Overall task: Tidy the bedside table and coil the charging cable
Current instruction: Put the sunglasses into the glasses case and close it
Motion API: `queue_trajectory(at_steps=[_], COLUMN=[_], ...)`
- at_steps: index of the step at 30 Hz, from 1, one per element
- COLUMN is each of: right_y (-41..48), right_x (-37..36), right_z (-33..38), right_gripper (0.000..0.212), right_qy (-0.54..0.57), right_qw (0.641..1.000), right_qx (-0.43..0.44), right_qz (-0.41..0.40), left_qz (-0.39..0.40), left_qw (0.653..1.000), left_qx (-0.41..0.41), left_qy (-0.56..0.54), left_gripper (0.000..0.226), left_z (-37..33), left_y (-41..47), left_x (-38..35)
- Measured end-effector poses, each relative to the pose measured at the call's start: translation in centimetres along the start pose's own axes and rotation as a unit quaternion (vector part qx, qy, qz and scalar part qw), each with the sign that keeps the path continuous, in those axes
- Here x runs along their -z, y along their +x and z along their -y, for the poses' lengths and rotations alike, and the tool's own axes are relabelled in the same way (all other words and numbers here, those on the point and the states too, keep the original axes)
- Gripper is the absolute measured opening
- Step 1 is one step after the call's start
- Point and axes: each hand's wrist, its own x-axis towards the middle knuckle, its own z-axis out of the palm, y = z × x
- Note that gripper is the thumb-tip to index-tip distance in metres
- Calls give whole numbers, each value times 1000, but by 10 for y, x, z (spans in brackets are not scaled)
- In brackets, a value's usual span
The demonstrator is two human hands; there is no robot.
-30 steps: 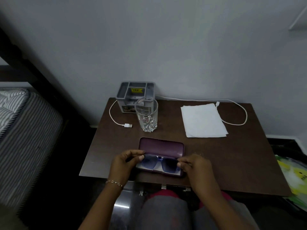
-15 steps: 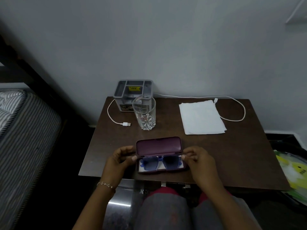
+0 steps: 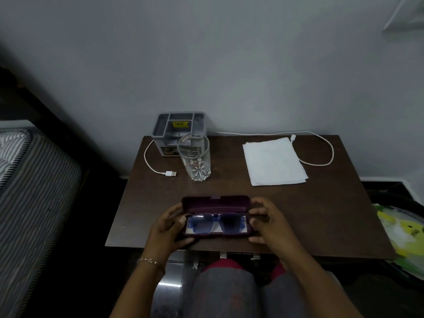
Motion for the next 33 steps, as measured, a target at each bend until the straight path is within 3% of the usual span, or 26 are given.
queue_trajectory(at_steps=[11,24,33], right_y=[2,-1,9], right_x=[-6,-9,-41], right_z=[-6,-8,-12], right_gripper=[7,19,30], right_qy=[106,122,102], right_qw=[993,992,993], right_qx=[-10,15,54], right_qz=[-45,-43,-6], left_qz=[-45,-46,-90], left_qw=[997,997,992], left_qx=[13,-6,-67], left_qy=[-56,-67,-64], left_gripper=[16,26,29], left_z=[4,7,14], left_y=[-4,-3,5], left_x=[-11,-10,14])
